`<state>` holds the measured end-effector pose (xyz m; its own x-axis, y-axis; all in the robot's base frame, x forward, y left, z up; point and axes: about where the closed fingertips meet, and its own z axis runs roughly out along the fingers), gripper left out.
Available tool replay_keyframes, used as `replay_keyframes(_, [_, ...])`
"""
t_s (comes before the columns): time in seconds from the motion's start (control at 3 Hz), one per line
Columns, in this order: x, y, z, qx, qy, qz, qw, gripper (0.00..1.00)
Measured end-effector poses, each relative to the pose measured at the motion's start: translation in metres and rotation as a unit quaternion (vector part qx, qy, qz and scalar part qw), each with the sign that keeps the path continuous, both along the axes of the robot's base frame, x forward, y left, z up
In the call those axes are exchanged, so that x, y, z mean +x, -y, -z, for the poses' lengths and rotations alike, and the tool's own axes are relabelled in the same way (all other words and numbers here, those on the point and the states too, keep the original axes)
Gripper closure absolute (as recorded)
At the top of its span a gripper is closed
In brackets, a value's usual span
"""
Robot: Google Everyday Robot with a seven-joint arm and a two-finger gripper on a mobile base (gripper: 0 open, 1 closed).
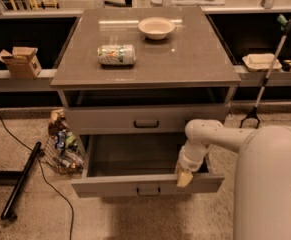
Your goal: Open middle drawer
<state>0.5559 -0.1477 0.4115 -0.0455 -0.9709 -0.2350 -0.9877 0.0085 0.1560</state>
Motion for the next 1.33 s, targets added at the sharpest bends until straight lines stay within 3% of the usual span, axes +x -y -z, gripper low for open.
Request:
replay_keyframes(0.33, [-0.0001, 0.0000, 0.0008, 0.000, 0.000, 0.000, 1.0000, 1.00])
replay_keyframes(0.67, [-0.0001, 0.0000, 0.0008, 0.000, 0.000, 0.000, 1.0000, 0.86])
replay_keyframes(1.33, [-0.0001, 0.0000, 0.0009, 0.000, 0.000, 0.000, 1.0000, 0.39])
